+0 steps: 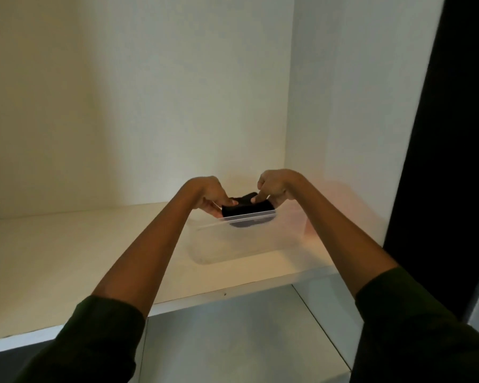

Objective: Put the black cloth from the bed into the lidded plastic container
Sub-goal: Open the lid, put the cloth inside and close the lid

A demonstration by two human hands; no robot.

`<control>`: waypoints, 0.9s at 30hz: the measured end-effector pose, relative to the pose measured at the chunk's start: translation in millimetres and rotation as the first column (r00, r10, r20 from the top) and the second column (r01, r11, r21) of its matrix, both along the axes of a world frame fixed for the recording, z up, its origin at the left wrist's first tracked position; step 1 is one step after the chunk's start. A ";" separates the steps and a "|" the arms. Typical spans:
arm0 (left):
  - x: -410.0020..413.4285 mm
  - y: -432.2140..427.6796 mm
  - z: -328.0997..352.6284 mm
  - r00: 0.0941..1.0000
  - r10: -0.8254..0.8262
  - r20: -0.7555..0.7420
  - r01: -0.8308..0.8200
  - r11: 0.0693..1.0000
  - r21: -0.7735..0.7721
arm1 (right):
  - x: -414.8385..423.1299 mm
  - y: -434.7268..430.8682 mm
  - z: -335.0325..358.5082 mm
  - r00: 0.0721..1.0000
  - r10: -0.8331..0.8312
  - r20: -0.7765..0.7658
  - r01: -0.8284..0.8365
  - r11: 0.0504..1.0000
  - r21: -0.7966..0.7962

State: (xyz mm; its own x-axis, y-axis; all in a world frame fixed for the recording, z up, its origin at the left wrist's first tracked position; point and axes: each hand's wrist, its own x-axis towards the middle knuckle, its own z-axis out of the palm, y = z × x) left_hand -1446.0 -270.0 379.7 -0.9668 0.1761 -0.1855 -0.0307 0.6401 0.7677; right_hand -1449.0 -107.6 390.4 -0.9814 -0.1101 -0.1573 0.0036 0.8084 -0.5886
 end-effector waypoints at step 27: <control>-17.5 4.2 -27.6 0.995 -0.084 0.061 0.101 0.924 -0.369 | -25.4 -5.5 -36.3 0.969 0.245 -0.024 -0.197 0.832 0.518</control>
